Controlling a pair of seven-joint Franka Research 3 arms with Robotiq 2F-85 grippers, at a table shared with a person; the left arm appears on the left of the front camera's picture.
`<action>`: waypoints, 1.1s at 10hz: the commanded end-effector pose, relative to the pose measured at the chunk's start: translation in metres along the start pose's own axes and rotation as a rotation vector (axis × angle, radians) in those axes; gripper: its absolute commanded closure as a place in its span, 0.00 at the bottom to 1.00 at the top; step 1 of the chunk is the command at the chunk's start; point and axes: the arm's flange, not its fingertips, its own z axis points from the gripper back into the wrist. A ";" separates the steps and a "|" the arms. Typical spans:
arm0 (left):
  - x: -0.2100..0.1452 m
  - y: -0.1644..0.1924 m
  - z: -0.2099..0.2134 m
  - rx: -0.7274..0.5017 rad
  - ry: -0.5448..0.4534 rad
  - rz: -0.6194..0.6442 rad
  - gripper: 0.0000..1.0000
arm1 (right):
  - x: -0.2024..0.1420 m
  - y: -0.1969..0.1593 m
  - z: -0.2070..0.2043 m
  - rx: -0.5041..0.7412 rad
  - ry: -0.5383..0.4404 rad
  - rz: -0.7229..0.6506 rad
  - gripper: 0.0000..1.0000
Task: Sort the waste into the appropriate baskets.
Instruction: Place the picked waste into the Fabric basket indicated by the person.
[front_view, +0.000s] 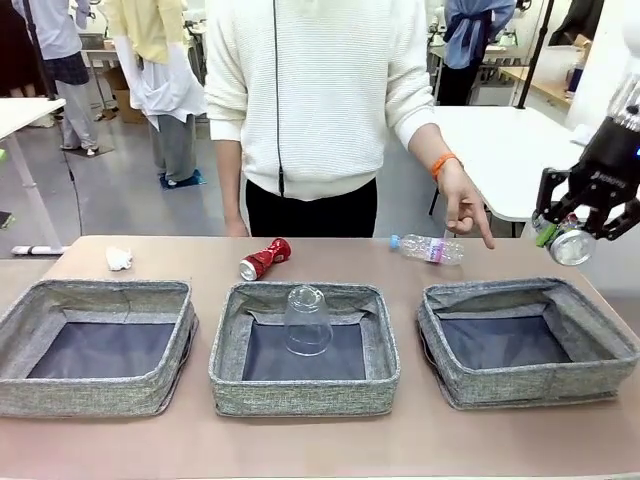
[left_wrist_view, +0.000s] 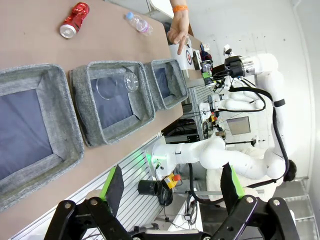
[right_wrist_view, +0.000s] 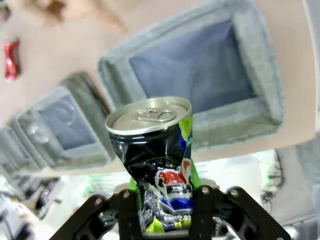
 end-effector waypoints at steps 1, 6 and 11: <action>-0.001 0.000 0.001 -0.009 0.006 -0.009 0.00 | 0.000 -0.011 -0.017 0.029 -0.044 -0.069 0.60; -0.001 0.000 0.001 -0.009 0.006 -0.009 0.00 | 0.008 -0.016 -0.033 0.024 -0.036 -0.113 0.60; -0.001 0.000 0.001 -0.009 0.006 -0.009 0.00 | 0.008 -0.016 -0.034 0.046 -0.035 -0.120 0.00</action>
